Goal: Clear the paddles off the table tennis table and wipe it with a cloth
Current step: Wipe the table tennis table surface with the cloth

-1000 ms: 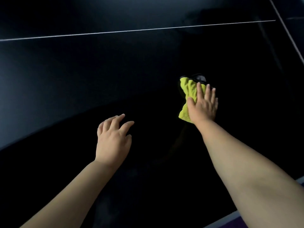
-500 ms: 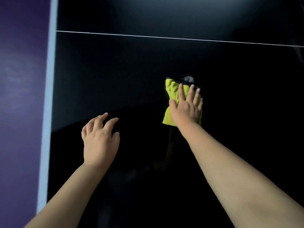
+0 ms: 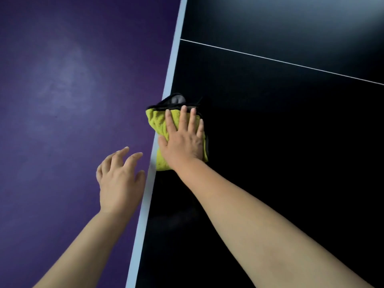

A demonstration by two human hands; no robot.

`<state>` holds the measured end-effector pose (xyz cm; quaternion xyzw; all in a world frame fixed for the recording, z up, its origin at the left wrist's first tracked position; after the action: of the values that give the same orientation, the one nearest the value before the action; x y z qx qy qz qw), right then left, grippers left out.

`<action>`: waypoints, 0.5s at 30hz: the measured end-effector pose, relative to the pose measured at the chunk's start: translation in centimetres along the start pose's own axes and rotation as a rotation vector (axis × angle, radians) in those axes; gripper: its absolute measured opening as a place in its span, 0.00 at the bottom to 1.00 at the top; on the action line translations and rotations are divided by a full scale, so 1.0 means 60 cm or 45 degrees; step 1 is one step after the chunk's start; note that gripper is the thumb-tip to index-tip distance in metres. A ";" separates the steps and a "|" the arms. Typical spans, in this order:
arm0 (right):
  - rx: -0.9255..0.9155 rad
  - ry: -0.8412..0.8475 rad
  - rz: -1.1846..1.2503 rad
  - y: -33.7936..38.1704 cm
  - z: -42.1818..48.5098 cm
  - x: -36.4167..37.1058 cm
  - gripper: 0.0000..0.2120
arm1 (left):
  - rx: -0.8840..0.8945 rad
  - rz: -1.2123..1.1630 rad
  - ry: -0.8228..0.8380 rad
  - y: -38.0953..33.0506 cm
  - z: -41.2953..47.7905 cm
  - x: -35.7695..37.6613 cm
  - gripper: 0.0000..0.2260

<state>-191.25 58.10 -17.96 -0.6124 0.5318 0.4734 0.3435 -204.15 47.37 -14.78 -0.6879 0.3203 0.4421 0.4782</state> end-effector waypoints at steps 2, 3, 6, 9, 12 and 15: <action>-0.043 0.012 -0.012 0.032 0.010 0.003 0.34 | -0.025 0.018 0.002 0.013 0.000 -0.003 0.20; -0.066 0.015 -0.024 0.037 0.016 0.002 0.34 | -0.027 0.031 0.003 0.014 0.001 -0.003 0.20; -0.174 0.006 -0.062 0.024 0.032 -0.007 0.33 | -0.013 0.055 -0.011 -0.004 0.005 0.000 0.20; -0.238 -0.017 -0.046 -0.023 0.046 -0.019 0.31 | 0.033 0.056 -0.037 -0.053 0.008 0.009 0.19; -0.130 -0.058 -0.010 -0.125 0.054 -0.034 0.30 | 0.116 0.051 -0.027 -0.124 0.010 0.032 0.19; 0.010 -0.112 0.022 -0.263 0.049 -0.051 0.30 | 0.217 0.032 -0.001 -0.208 0.017 0.068 0.18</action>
<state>-176.44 64.93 -17.29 -0.5849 0.5234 0.5008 0.3650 -192.04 52.50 -13.96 -0.6406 0.3650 0.4194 0.5295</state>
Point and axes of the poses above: each hand's wrist, its own z-axis towards the middle knuckle, its own x-axis out of the palm, y = z × x, the point moved 8 cm from there along z, towards the middle knuckle, and after that the axes turned 1 degree about -x, right-handed, at the moved point
